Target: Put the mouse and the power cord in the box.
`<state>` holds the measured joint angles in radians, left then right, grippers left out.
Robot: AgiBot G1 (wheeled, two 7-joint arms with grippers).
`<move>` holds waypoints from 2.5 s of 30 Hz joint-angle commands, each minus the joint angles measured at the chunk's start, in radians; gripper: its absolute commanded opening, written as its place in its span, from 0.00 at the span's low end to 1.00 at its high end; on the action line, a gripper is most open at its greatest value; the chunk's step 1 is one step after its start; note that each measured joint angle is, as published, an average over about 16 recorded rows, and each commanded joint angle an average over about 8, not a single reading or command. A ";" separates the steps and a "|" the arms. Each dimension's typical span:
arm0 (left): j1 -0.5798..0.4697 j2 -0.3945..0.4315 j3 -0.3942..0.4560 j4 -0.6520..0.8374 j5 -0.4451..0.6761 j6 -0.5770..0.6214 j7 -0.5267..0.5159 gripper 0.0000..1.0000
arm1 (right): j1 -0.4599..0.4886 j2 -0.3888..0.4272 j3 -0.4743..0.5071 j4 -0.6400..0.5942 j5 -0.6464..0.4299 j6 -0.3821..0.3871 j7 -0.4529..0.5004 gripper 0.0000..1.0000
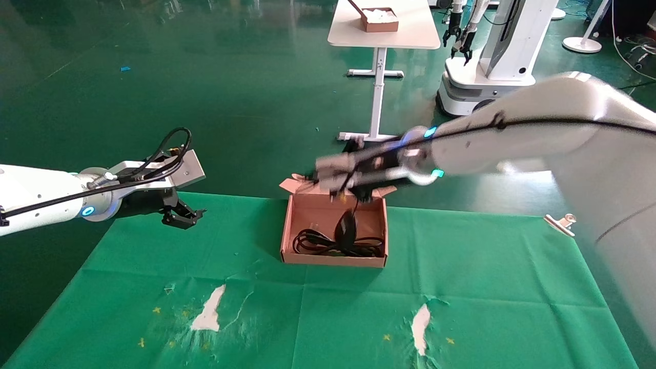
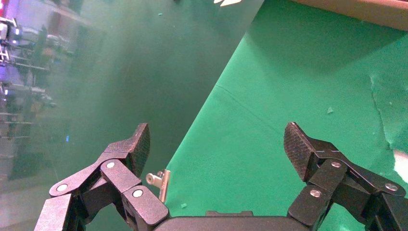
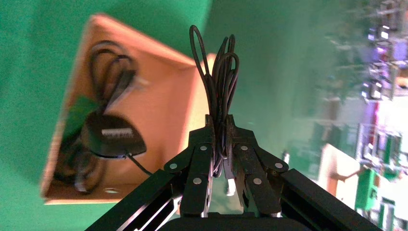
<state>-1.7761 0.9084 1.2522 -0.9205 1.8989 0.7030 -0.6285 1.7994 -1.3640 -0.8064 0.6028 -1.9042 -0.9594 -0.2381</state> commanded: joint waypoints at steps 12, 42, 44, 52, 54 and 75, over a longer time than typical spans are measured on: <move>0.004 -0.014 0.008 -0.049 0.050 0.002 -0.068 1.00 | -0.044 -0.011 -0.288 0.051 0.005 0.202 0.076 0.31; 0.005 -0.014 0.008 -0.051 0.052 0.003 -0.070 1.00 | -0.053 -0.002 -0.297 0.055 0.011 0.214 0.085 1.00; 0.005 -0.014 0.008 -0.050 0.052 0.002 -0.070 1.00 | -0.063 0.009 -0.285 0.064 0.027 0.203 0.090 1.00; 0.005 -0.014 0.008 -0.051 0.052 0.002 -0.070 1.00 | -0.142 0.098 -0.188 0.138 0.165 0.114 0.130 1.00; 0.005 -0.014 0.008 -0.051 0.052 0.002 -0.070 1.00 | -0.165 0.123 -0.159 0.159 0.205 0.088 0.142 1.00; 0.020 -0.020 -0.013 -0.057 0.026 0.019 -0.059 1.00 | -0.404 0.392 0.133 0.382 0.618 -0.178 0.263 1.00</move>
<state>-1.7449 0.8835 1.2229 -0.9828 1.9045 0.7354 -0.6795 1.3960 -0.9727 -0.6738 0.9842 -1.2871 -1.1368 0.0245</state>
